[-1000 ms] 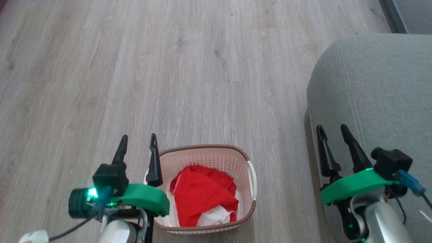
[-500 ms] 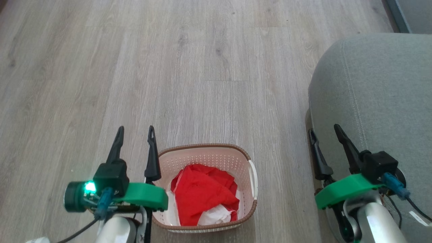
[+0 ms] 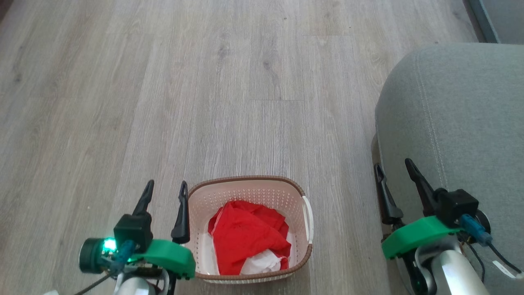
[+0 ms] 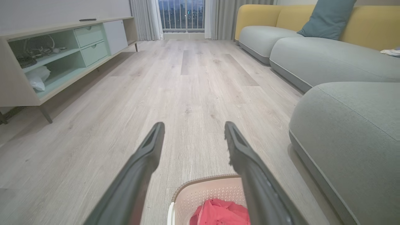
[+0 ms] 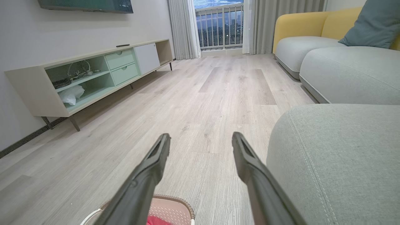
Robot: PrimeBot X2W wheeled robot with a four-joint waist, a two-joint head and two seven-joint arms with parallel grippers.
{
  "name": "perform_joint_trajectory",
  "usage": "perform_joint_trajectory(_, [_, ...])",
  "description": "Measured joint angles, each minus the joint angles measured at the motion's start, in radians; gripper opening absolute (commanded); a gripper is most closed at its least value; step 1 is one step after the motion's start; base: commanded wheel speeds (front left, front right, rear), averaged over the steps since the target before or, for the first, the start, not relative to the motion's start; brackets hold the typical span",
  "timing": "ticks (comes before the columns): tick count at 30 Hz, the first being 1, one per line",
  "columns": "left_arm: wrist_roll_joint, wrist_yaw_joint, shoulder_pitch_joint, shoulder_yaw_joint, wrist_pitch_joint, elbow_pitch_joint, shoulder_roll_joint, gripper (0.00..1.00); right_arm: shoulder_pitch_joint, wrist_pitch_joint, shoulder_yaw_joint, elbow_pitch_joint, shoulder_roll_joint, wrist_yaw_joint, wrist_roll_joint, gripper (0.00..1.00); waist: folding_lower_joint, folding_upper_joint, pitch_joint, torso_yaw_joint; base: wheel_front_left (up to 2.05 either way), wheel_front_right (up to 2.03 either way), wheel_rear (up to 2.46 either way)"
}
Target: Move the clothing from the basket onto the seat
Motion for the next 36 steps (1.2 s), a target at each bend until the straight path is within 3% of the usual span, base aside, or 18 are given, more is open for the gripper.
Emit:
perform_joint_trajectory(2, [0.0, -0.02, 0.0, 0.01, 0.0, 0.016, -0.002, 1.0, 0.0, 0.0, 0.0, 0.006, 0.0, 0.0, 0.003, 1.0, 0.0, 0.0, 0.0, 0.0, 0.0, 0.0, 0.0])
perform_joint_trajectory(16, [-0.03, -0.046, -0.022, -0.011, 0.0, 0.069, -0.003, 1.0, -0.023, 0.0, 0.002, 0.021, 0.0, 0.0, -0.03, 1.0, 0.0, 0.0, 0.05, -0.006, 0.0, 0.0, 0.0])
perform_joint_trajectory(24, [0.017, -0.098, -0.158, -0.055, 0.0, 0.212, -0.007, 1.0, -0.098, 0.0, 0.014, -0.036, 0.0, 0.0, -0.087, 1.0, 0.0001, 0.0, 0.2, -0.013, 0.0, 0.0, 0.0])
perform_joint_trajectory(36, [0.116, -0.196, -0.494, -0.087, -0.001, 0.493, -0.014, 1.0, -0.221, -0.004, 0.012, -0.173, 0.0, 0.0, -0.139, 1.0, 0.0004, 0.0, 0.567, -0.04, 0.0, 0.0, 0.0])
